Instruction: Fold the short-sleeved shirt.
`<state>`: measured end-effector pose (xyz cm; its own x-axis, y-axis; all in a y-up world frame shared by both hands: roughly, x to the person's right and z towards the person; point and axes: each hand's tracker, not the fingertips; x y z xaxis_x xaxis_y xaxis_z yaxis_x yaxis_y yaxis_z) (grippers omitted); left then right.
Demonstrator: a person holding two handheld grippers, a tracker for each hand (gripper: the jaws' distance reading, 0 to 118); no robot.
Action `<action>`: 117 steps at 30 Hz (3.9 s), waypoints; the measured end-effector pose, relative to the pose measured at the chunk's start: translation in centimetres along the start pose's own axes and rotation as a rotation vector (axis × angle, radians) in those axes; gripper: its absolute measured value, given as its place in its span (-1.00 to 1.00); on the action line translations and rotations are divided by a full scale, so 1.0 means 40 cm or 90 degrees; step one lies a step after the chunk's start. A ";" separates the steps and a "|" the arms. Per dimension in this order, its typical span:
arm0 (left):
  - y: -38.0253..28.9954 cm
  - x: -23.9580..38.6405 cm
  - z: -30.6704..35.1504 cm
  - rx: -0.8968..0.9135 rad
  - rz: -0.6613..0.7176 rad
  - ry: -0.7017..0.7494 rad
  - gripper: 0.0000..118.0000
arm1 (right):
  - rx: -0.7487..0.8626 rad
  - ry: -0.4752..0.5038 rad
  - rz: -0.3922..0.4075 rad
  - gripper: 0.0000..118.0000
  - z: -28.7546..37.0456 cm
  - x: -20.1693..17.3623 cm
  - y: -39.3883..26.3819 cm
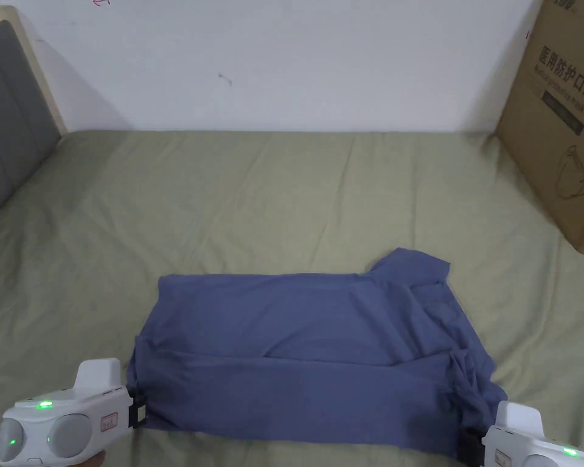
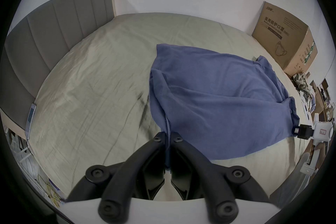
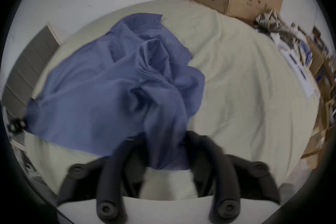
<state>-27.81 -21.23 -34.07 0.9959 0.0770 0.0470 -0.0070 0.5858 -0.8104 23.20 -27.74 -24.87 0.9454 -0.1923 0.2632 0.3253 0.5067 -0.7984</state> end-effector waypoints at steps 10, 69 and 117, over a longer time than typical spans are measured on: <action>-0.055 -0.057 0.059 -0.007 0.048 -0.020 -0.97 | 0.088 0.010 -0.028 -0.82 0.199 0.053 -0.017; 0.275 0.074 0.101 0.196 -0.024 -0.053 -1.00 | 0.507 -0.051 0.162 -1.00 0.482 -0.229 0.221; 0.327 -0.003 -0.184 0.041 0.006 -0.032 -0.98 | 0.059 -0.097 0.144 -0.98 -0.208 -0.075 0.498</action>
<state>-27.38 -19.49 -48.98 0.9901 0.1219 0.0700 -0.0236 0.6352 -0.7720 26.67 -24.06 -46.05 0.9840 0.0598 0.1677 0.0991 0.5984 -0.7951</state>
